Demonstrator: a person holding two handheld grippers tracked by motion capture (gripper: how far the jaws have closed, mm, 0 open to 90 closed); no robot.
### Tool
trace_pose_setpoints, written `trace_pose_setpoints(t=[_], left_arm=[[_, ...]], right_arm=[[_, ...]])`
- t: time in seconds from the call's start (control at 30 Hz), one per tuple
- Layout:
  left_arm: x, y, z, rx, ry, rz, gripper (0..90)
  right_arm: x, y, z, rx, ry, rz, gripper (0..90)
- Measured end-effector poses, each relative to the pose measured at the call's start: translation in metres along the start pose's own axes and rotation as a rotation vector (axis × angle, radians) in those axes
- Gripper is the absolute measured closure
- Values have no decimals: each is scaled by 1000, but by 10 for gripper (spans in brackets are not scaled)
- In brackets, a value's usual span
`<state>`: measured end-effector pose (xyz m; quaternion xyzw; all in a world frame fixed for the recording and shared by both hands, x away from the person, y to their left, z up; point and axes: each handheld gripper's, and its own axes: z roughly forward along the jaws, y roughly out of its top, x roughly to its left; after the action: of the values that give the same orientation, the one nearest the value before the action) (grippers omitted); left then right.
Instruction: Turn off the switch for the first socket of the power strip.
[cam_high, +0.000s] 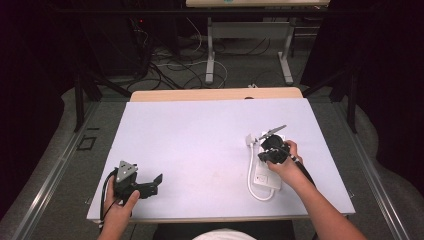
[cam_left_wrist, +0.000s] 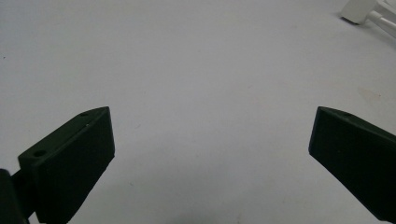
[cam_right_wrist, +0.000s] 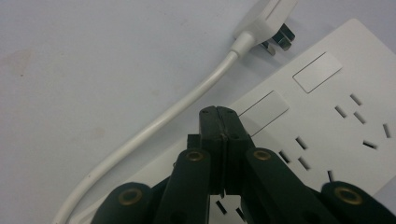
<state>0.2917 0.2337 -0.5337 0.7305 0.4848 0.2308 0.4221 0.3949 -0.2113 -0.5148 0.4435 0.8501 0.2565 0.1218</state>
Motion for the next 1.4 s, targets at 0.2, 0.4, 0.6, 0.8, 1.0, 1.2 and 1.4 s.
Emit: trace_pose_setpoints(t=[0.2,0.4,0.6,0.8,1.0,1.2,1.4], left_arm=[[1,1,0,3,1,7,2],[1,1,1,6,1,4,2],[0,0,1,9,1,5,2],[0,0,1,4,-1,7,2],[0,0,1,8,-3,7,2],[0,0,1,10,-3,2,1],[0,0,1,9,-3,2,2]], right_arm=[[-3,-1,2,3,-5,12,900],[-3,-1,2,1,2,13,900],[-4,-3,2,-14,1,33,900],[-3,-5,1,-23,7,10,900],[-5,-5,-1,-32,16,24,900],[-5,-4,-3,-37,18,31,900],[-3,-2,-7,-44,16,21,900]])
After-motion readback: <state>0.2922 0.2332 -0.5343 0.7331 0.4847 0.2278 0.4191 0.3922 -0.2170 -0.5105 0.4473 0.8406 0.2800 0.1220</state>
